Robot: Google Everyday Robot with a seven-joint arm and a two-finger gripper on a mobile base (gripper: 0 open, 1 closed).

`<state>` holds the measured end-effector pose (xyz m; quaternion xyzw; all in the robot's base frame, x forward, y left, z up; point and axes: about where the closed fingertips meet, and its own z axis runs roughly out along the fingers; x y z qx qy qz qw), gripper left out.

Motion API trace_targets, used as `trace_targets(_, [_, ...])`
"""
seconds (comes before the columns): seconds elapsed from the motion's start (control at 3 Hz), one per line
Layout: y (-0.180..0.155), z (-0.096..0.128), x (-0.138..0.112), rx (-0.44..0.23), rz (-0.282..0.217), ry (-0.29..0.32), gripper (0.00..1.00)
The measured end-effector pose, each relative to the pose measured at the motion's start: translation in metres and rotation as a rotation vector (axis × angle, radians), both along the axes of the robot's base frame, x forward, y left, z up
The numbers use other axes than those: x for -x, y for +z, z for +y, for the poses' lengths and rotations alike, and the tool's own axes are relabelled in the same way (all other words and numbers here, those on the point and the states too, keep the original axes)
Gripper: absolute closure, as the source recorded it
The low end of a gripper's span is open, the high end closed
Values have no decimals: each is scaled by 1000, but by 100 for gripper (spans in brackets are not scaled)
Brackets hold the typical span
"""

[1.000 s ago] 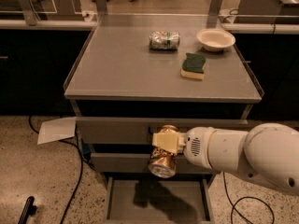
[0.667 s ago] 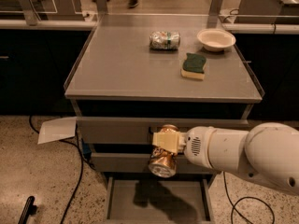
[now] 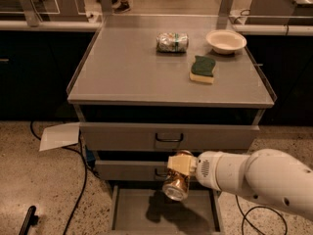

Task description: Place orange can into bottom drawer

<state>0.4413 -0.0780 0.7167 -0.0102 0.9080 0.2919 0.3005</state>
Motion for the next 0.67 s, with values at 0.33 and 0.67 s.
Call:
trace_targets(0.33, [-85,-25,4,0,141,-128,100])
trace_targets(0.67, [-156,-36,5,7,251,-195,100])
